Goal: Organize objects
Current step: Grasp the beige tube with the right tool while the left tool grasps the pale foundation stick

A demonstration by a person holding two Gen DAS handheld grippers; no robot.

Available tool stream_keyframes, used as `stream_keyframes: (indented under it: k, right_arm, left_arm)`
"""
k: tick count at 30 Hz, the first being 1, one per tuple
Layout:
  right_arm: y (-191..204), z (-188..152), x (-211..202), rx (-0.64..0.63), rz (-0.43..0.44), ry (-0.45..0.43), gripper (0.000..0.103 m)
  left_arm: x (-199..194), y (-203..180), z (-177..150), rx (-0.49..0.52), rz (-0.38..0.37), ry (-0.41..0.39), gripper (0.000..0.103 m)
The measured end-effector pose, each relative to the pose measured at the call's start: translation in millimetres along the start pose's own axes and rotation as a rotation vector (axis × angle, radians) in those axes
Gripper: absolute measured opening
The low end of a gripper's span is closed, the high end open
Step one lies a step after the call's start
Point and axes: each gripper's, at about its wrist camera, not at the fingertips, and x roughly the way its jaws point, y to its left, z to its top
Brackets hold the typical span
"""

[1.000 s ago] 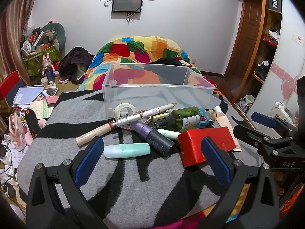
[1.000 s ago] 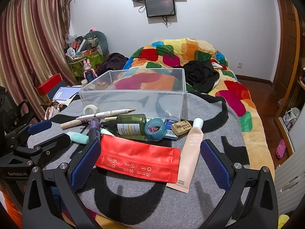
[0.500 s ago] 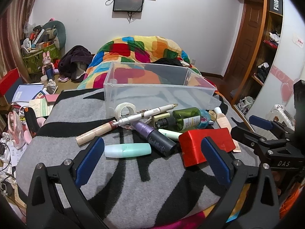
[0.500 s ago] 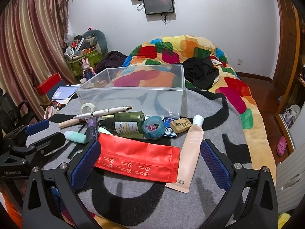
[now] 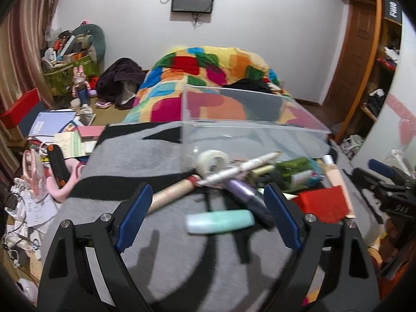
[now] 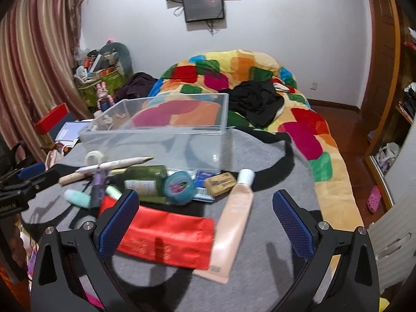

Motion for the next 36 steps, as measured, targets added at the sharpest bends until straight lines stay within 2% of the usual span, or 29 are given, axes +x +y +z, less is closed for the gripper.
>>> stream_keyframes:
  k: [5,9,13,16,18,21,23,24,26,27,28,30,31,32,36]
  right_arm:
    - [-18.1,3.5,16.5,0.032,-0.019,0.042,0.09]
    - [-29.1,0.7,32.1,0.064,-0.027,0.091,0.081]
    - [-38.8,-4.7,44.5,0.088,-0.046,0.131,0.077]
    - [-43.6,-6.2,53.9,0.101,-0.043,0.17,0.074]
    - [-44.5,-7.2,60.2,0.103,-0.037,0.2,0.07]
    - [-43.4,-7.5,66.0,0.091,-0.047,0.222,0.068]
    - [-42.4,-4.9,69.3,0.078,-0.055,0.236,0.063]
    - [-42.0,-4.6,70.4,0.07,-0.063,0.24,0.056]
    - [-40.4,-3.0,72.8,0.045,-0.082,0.248,0.044]
    - [-40.4,-2.6,73.2,0.036,-0.086,0.248,0.036]
    - [-40.6,-2.7,73.1,0.031,-0.089,0.245,0.032]
    - [-41.1,-3.5,71.8,0.03,-0.09,0.238,0.021]
    - [-41.5,-3.8,70.8,0.03,-0.088,0.233,0.017]
    - [-41.8,-4.6,69.9,0.029,-0.085,0.229,0.01]
    - [-42.2,-8.9,64.1,0.021,-0.085,0.21,0.008]
  left_arm:
    - [22.3,13.3,8.2,0.014,0.008,0.059,0.082]
    - [37.7,21.2,2.8,0.022,0.011,0.115,0.08]
    - [48.7,34.9,-1.6,0.002,0.029,0.148,0.079]
    - [61.9,47.0,-0.8,-0.01,0.03,0.2,0.074]
    - [71.5,50.4,-0.7,-0.003,0.018,0.245,0.071]
    - [74.1,46.9,1.7,0.037,0.015,0.258,0.07]
    - [76.5,41.6,2.9,0.069,0.024,0.272,0.061]
    - [76.6,37.9,2.7,0.094,0.027,0.272,0.057]
    - [74.4,33.6,2.5,0.118,0.019,0.27,0.037]
    - [73.0,31.7,1.8,0.125,0.015,0.271,0.033]
    - [72.1,31.0,1.0,0.125,0.01,0.27,0.028]
    - [69.6,31.3,-0.6,0.117,0.009,0.261,0.024]
    - [67.5,31.8,-2.1,0.112,0.011,0.255,0.02]
    - [65.8,32.4,-3.0,0.109,0.012,0.251,0.014]
    - [55.5,33.8,-9.8,0.102,0.023,0.24,0.014]
